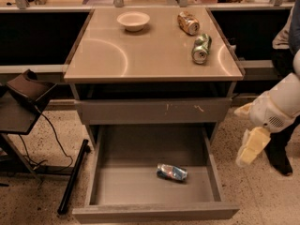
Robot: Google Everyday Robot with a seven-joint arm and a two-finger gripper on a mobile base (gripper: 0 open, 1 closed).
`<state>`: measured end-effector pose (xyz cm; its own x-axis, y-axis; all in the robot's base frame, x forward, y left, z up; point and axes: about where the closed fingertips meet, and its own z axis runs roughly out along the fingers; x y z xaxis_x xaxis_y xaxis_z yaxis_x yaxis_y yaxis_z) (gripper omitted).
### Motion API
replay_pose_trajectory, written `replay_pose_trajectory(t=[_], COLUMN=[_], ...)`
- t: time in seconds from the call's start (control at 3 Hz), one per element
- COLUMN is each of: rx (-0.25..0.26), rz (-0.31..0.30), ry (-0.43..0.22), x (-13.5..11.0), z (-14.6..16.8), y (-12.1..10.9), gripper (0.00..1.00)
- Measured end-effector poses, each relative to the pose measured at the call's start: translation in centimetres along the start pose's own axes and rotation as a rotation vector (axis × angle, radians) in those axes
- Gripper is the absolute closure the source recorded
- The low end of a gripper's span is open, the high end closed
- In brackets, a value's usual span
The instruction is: Pick redbull can from middle drawer and place on counter
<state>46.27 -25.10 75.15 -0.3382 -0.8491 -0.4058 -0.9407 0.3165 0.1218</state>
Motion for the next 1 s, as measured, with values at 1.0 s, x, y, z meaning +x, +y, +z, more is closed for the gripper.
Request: replay_pose_trajectory(t=[1.0], rx=[-0.2], rz=[0.244], ry=[-0.074], x=[5.5], z=[22.2], y=[-4.8], gripper=[0.0])
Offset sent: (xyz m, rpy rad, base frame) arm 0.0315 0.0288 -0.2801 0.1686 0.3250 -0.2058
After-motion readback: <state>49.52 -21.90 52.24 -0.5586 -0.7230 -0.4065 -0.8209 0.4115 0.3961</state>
